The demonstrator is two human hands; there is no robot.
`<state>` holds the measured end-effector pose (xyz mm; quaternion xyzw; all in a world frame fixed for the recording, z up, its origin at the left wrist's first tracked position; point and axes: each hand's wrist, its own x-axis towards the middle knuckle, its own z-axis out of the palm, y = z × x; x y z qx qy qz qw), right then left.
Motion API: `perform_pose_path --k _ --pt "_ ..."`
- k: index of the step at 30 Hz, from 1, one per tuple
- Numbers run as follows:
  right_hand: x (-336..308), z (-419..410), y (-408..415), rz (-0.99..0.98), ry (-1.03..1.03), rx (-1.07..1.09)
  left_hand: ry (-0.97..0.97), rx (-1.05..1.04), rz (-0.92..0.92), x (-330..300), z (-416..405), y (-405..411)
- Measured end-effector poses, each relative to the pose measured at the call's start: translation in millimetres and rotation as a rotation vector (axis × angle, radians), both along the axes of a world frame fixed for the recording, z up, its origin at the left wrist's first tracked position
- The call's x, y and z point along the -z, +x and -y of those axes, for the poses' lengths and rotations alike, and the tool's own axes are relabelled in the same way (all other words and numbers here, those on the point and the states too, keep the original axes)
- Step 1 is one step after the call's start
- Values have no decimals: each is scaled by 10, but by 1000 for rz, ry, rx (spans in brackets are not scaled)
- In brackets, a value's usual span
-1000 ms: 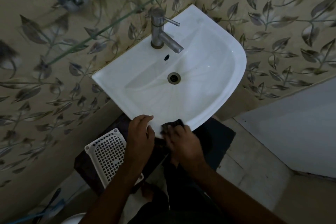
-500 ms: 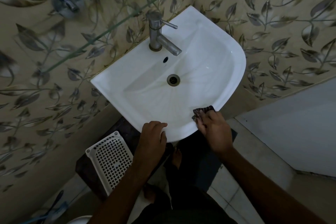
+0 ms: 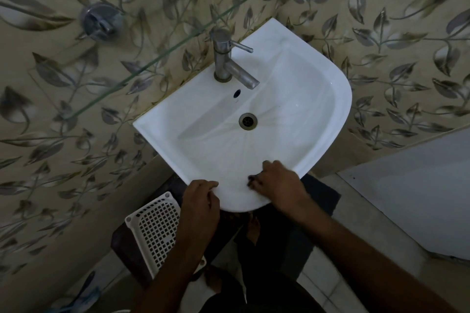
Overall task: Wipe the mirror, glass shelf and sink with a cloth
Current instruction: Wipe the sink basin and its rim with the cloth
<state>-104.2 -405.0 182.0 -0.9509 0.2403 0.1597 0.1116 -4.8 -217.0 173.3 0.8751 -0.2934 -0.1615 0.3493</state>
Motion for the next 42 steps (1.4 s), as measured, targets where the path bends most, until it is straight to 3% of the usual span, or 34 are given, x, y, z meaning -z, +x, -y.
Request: perform_pose_path --k 3,8,10,14,19,22,27,31,35,38,42 --pt "98 548 -93 -21 -252 7 7 20 35 14 1 -17" --pt "87 622 110 -351 -494 2 19 18 60 20 -18 -33" --pt "81 339 295 -348 -409 -26 24 12 65 22 -18 -22" --pt "173 -331 665 -169 0 -24 19 -24 35 -20 5 19" --pt "290 -583 1385 148 445 260 -89 -232 -100 -201 33 71" --pt "352 -608 1721 327 553 427 -89 -277 -40 -220 -12 142" --pt "466 -491 1316 413 470 137 -34 -223 1 -201 -33 288" --pt "639 -83 700 101 278 -172 -44 -145 -73 -186 78 345" --pt "474 274 390 -145 39 -23 -4 -79 -115 -148 216 384" --pt "393 272 369 -208 -169 59 38 -63 -75 -104 245 424" --pt "412 -104 594 -105 102 141 51 -85 -105 -96 232 453"
